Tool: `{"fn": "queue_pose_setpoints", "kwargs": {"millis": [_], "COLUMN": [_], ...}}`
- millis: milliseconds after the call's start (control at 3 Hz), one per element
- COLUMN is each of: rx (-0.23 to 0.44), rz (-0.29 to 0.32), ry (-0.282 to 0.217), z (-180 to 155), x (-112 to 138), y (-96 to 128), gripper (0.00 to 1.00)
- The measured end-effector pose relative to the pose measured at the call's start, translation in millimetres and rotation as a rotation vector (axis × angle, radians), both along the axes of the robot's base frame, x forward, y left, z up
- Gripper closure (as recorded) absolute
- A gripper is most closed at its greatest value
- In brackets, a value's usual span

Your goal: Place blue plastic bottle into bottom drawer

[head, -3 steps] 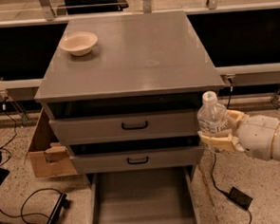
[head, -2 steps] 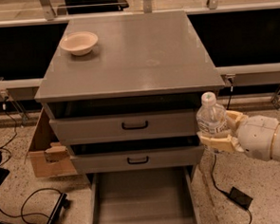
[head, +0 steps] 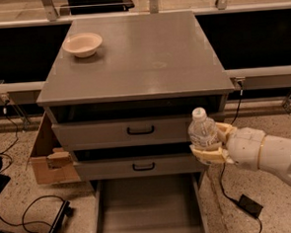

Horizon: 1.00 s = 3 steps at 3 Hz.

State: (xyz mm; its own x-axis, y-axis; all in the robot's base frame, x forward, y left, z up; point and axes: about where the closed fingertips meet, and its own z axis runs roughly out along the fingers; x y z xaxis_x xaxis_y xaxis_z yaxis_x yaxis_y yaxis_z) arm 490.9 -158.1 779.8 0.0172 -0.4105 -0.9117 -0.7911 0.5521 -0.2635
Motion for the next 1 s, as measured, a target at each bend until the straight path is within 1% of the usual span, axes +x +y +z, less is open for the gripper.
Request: {"fn": "queue_pose_setpoints", "kwargs": {"millis": [333, 667, 1000], "rx": [0.037, 0.077, 0.141], "rz": [0.061, 0.091, 0.104], "ry": [-0.013, -0.049, -0.031], "z": [-75.1, -140.4, -207.4], "x": [5.9, 21.5, 40.5], "y": [22.5, 34.4, 41.7], "gripper": [1.0, 1.0, 1.0]}}
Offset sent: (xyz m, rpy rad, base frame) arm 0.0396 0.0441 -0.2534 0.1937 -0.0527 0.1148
